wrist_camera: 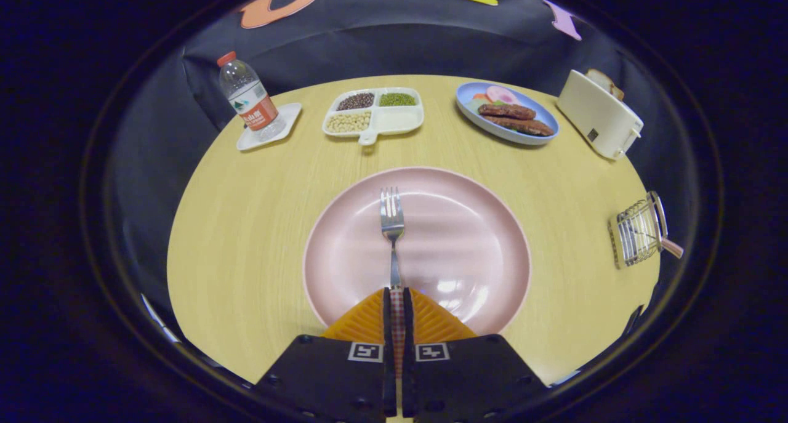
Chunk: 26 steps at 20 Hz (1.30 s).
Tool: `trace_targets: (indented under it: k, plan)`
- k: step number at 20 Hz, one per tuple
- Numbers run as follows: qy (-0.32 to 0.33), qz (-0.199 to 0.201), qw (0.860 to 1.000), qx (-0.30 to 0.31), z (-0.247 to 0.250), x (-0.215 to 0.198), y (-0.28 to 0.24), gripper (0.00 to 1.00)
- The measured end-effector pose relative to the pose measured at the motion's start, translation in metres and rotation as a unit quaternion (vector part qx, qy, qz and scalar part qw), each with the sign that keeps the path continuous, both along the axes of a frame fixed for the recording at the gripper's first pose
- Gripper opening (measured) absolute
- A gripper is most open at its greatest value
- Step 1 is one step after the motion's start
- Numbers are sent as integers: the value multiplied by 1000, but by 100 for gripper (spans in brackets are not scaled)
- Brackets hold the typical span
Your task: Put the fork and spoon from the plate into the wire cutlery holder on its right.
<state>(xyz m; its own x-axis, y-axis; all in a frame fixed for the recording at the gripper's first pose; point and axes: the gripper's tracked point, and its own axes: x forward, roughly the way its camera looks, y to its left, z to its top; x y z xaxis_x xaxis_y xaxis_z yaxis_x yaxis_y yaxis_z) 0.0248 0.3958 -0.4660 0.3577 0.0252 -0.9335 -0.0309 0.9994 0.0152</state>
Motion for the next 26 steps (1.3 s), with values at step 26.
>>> trace_targets:
  k: [26]
  plan:
    - [-23,68,997,-17,158,1,-267,4]
